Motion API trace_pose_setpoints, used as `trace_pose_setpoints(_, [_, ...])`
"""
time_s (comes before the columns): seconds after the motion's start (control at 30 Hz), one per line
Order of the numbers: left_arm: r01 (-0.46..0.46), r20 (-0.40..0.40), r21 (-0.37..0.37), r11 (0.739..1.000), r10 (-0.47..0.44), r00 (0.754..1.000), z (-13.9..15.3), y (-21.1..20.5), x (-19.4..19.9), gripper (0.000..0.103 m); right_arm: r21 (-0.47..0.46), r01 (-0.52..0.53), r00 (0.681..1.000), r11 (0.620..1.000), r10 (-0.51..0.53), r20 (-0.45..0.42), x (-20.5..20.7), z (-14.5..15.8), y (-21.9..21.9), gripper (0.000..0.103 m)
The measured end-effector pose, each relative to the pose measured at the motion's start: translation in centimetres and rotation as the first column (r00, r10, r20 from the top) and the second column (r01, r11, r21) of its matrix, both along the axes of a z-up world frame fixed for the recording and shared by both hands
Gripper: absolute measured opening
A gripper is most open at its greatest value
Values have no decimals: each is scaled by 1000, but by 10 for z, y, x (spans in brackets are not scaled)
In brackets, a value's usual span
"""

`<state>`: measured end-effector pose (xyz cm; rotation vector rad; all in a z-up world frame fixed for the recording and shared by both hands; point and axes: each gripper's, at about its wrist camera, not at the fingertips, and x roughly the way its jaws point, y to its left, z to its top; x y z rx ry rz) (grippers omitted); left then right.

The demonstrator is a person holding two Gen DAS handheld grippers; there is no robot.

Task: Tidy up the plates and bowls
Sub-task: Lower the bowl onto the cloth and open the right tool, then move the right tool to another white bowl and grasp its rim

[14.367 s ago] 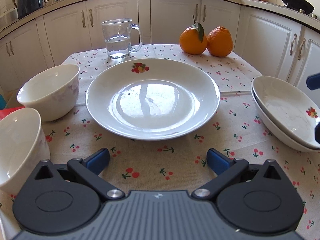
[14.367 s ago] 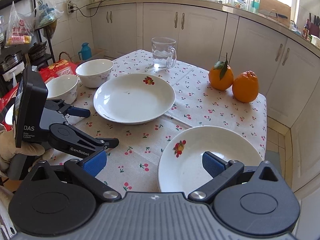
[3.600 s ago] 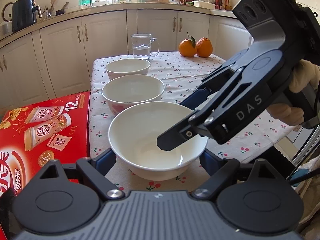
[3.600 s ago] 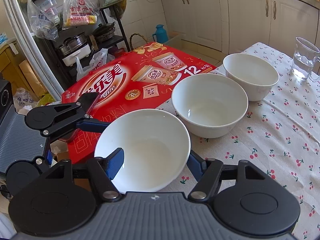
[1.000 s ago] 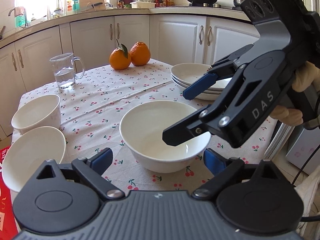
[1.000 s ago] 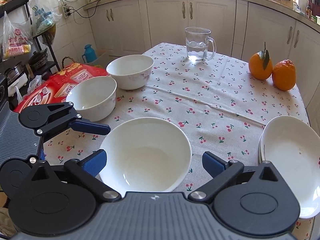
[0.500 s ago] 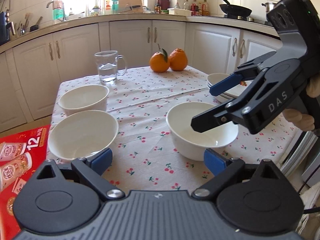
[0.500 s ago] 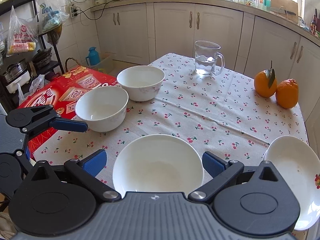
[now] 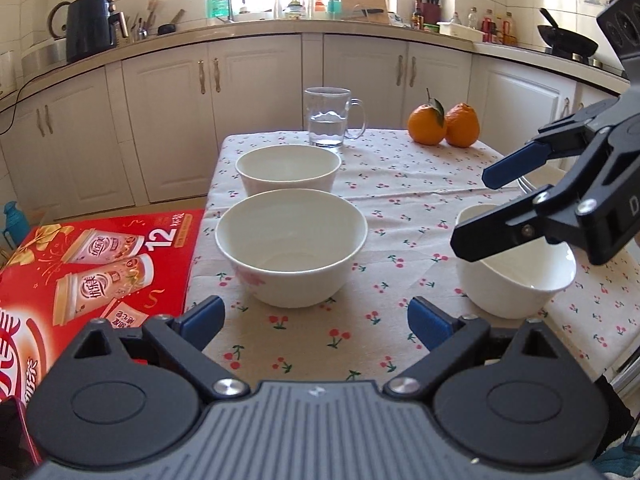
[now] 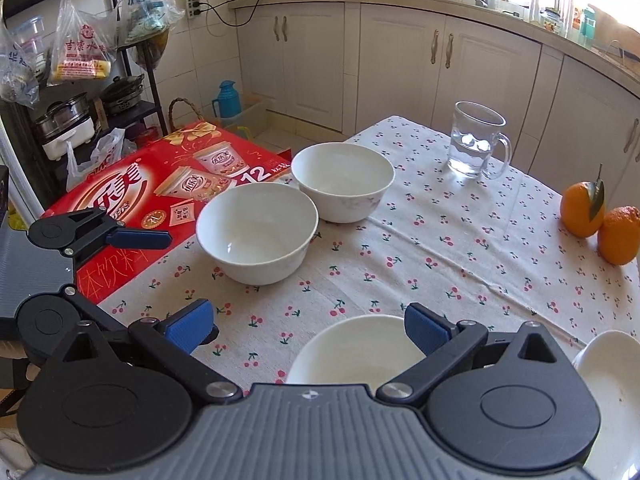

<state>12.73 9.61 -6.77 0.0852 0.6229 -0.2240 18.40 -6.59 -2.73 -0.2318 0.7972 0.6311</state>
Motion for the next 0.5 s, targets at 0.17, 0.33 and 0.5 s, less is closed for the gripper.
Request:
trace_pose_setpoints(0.17, [-37, 0, 19, 999, 37, 999, -5, 8, 5, 98, 1, -52, 998, 999, 52, -20, 16, 2, 19, 103])
trace_pose_setpoints(0.33, [-42, 13, 48, 998, 42, 999, -7, 9, 13, 98, 3, -103, 994, 995, 103, -36, 37, 3, 39, 103])
trace_pose_setpoints(0.5, [-42, 23, 59, 997, 41, 999, -9, 9, 24, 98, 6, -112, 991, 994, 112, -74, 60, -3, 53, 103])
